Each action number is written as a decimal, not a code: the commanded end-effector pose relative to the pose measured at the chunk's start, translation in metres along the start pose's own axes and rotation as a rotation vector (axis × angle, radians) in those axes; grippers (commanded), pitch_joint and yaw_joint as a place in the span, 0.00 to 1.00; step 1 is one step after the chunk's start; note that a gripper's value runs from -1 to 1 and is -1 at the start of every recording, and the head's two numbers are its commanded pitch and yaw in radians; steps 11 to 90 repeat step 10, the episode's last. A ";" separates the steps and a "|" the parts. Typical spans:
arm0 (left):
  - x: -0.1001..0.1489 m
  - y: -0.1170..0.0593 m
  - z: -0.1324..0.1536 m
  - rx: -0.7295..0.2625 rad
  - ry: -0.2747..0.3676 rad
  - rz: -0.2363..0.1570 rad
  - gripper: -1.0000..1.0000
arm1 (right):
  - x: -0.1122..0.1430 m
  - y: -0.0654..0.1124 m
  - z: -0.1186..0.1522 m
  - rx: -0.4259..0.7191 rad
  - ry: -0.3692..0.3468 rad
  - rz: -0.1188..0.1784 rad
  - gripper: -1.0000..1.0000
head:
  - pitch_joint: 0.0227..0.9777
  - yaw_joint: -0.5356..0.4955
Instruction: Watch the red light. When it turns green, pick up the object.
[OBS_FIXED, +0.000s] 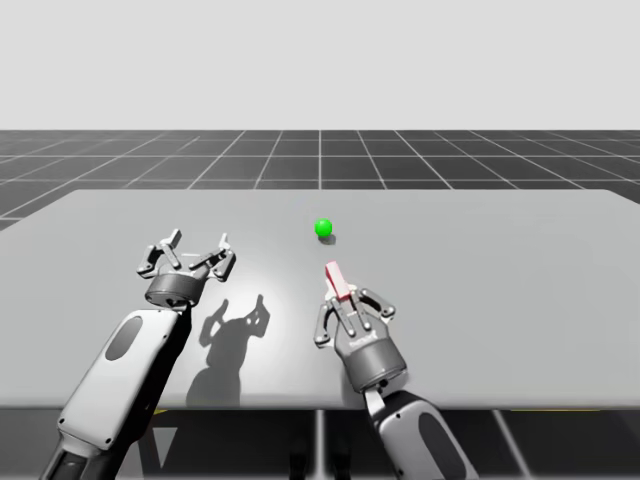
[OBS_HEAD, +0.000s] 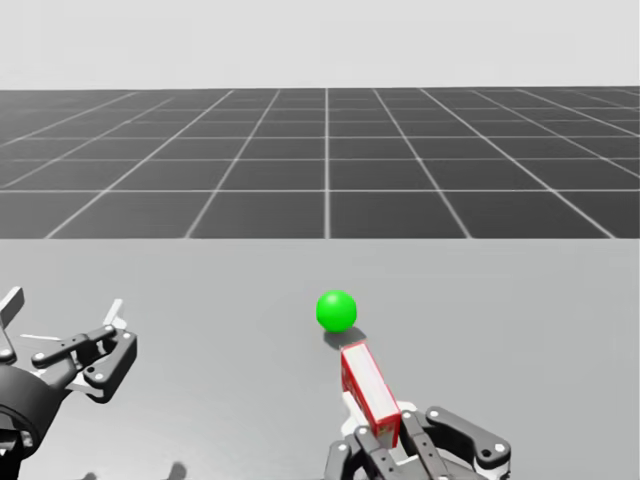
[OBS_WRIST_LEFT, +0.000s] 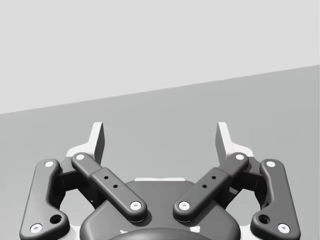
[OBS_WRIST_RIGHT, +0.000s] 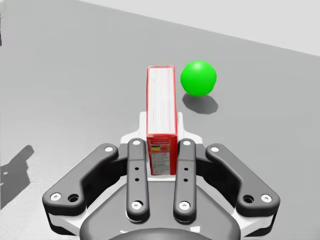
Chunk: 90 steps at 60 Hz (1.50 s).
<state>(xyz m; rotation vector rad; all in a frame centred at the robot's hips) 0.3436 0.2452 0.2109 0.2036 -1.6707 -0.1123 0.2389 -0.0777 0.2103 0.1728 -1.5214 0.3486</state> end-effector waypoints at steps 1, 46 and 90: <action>0.001 0.001 0.000 0.002 -0.002 0.002 0.00 | 0.049 -0.027 -0.003 -0.111 -0.128 0.021 1.00 | 0.45 0.54; 0.001 0.001 0.001 0.003 -0.004 0.003 0.00 | 0.085 -0.041 0.006 -0.163 -0.258 0.046 1.00 | 0.45 0.54; 0.001 0.001 0.001 0.003 -0.004 0.003 0.00 | 0.085 -0.041 0.006 -0.163 -0.258 0.046 1.00 | 0.45 0.54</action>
